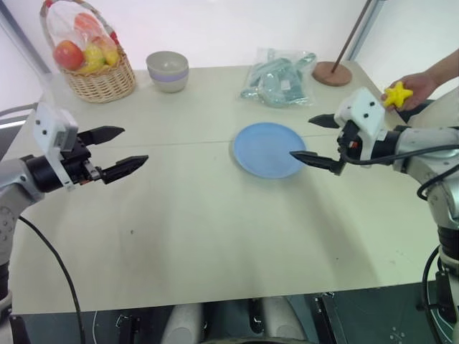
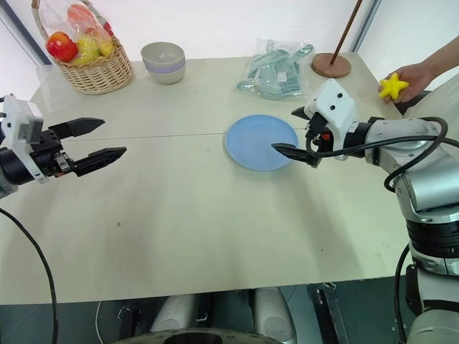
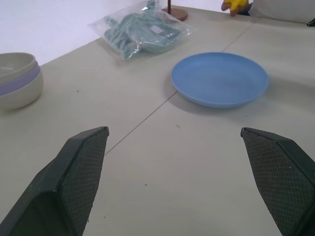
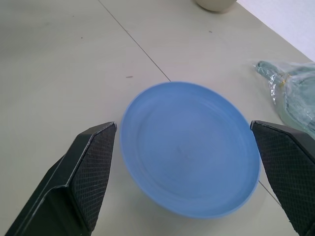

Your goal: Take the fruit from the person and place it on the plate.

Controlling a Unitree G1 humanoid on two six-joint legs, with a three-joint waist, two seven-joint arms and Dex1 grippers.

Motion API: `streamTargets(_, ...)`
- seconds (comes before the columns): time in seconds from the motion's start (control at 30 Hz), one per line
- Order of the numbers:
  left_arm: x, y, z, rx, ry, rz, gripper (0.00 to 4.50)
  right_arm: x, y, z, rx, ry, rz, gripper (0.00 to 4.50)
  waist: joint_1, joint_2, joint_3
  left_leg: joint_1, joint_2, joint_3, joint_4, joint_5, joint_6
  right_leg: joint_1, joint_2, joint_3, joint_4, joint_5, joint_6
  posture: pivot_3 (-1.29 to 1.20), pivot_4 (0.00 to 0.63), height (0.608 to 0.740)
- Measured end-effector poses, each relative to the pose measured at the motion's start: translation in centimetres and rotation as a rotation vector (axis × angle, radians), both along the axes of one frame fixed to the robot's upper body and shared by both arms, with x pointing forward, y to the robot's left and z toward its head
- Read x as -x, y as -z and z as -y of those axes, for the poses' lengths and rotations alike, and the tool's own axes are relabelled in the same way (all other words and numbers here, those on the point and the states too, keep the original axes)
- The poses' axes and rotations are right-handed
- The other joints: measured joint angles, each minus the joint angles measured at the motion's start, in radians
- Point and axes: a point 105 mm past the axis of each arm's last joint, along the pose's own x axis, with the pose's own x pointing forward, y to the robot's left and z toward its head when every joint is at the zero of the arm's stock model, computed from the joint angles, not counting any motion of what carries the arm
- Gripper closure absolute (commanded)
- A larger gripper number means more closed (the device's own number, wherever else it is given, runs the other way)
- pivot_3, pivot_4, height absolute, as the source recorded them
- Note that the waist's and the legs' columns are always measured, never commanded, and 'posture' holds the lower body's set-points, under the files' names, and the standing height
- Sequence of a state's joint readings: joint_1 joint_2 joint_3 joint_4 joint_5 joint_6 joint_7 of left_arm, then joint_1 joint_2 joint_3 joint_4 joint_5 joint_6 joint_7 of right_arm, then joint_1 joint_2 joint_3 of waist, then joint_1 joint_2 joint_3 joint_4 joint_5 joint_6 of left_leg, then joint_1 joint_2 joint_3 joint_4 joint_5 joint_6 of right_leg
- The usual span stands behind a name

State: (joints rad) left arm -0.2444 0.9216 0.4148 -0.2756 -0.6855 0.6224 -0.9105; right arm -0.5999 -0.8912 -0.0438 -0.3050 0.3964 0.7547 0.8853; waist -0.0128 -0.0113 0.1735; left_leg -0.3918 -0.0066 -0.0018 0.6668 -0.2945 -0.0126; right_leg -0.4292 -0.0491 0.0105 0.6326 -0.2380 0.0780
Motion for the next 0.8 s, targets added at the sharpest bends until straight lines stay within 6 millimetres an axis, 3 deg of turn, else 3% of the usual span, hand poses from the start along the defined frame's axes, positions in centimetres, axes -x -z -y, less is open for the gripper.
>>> streamTargets(0.8, 0.24, 0.74, -0.35, -0.019, -0.01, -0.032, 0.0, -0.15, 0.19, 0.1, -0.002, 0.002, -0.008, 0.05, 0.0, 0.0, 0.0, 0.0, 0.0, 0.0, 0.0, 0.0, 0.0, 0.0, 0.0, 0.0, 0.0, 0.0, 0.0, 0.0, 0.15, 0.74)
